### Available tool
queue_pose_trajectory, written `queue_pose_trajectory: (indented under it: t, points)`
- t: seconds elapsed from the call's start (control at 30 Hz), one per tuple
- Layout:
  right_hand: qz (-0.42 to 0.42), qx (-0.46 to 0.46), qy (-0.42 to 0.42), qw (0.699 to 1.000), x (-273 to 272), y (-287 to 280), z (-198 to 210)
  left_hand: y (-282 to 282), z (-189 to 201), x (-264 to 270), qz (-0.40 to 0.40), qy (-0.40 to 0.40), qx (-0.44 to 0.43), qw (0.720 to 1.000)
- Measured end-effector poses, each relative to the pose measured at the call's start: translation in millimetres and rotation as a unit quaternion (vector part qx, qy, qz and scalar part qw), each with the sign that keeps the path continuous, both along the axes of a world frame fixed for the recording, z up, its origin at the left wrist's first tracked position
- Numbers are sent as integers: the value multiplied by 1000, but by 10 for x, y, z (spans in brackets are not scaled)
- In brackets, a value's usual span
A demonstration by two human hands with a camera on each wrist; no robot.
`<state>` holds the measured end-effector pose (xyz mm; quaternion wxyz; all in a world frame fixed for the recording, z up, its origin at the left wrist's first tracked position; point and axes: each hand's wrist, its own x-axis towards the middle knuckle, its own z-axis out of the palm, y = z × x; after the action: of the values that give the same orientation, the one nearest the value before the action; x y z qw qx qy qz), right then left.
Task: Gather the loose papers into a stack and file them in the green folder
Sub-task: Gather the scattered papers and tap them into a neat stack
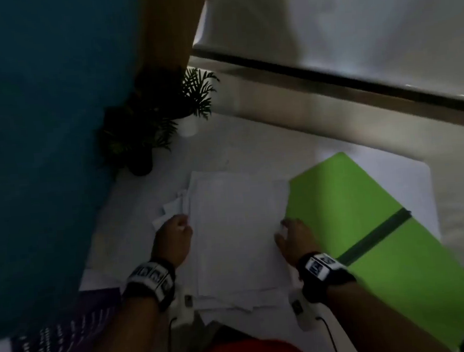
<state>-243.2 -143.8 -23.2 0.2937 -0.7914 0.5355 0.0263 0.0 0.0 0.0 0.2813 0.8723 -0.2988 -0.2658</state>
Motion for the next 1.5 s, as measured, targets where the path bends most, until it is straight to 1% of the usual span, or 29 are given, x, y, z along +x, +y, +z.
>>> queue_pose_trajectory:
  t: [0.07,0.13,0.17,0.33,0.47,0.53,0.63,0.67,0.73,0.8,0.97,1.07,1.17,1.23,1.3,1.33,1.37,1.43,1.5]
  points:
    - [-39,1,30,999,141,-32,-8,-154,-97,37,-11,20,51,998]
    - [-75,14,30,997,235,-43,19,-278,-155,4,-1,25,100,995]
    - [-77,18,27,996,277,-34,17,-307,-192,-16,10,23,112,993]
    - [-79,4,-18,997,366,7,50,-346,-241,-65,78,9,76,994]
    - [-116,-2,-71,991,352,52,92,-348,-260,-75,67,-34,78,994]
    - [-127,-3,-80,989,367,97,105,-360,-274,-76,71,-24,66,995]
    - [-151,9,-85,985,400,131,127,-382,-282,-80,98,26,51,994]
    - [-158,17,-87,983,412,115,136,-393,-294,-71,103,32,61,992]
    - [-165,43,-78,982,409,83,116,-376,-310,-73,95,21,112,989]
    - [-161,59,-64,983,400,64,82,-357,-339,-73,85,22,123,988]
    - [-151,91,-89,980,383,30,22,-308,-288,-73,89,69,25,993]
    - [-133,45,-93,986,328,-14,-16,-231,-137,-45,80,101,-73,989]
    - [-145,28,-145,978,269,-93,25,-86,48,17,32,97,-134,986]
    - [-158,45,-227,960,246,-151,135,6,175,50,34,124,-185,974]
    - [-171,98,-340,920,266,-195,320,27,300,74,44,164,-221,960]
    - [-175,123,-379,900,292,-215,435,11,377,65,41,178,-234,955]
    - [-173,134,-405,888,324,-215,589,-16,456,45,38,191,-248,949]
    - [-158,120,-441,875,375,-209,861,-89,618,16,39,197,-293,935]
    - [-134,77,-480,864,386,-192,1163,-175,772,-5,45,183,-338,922]
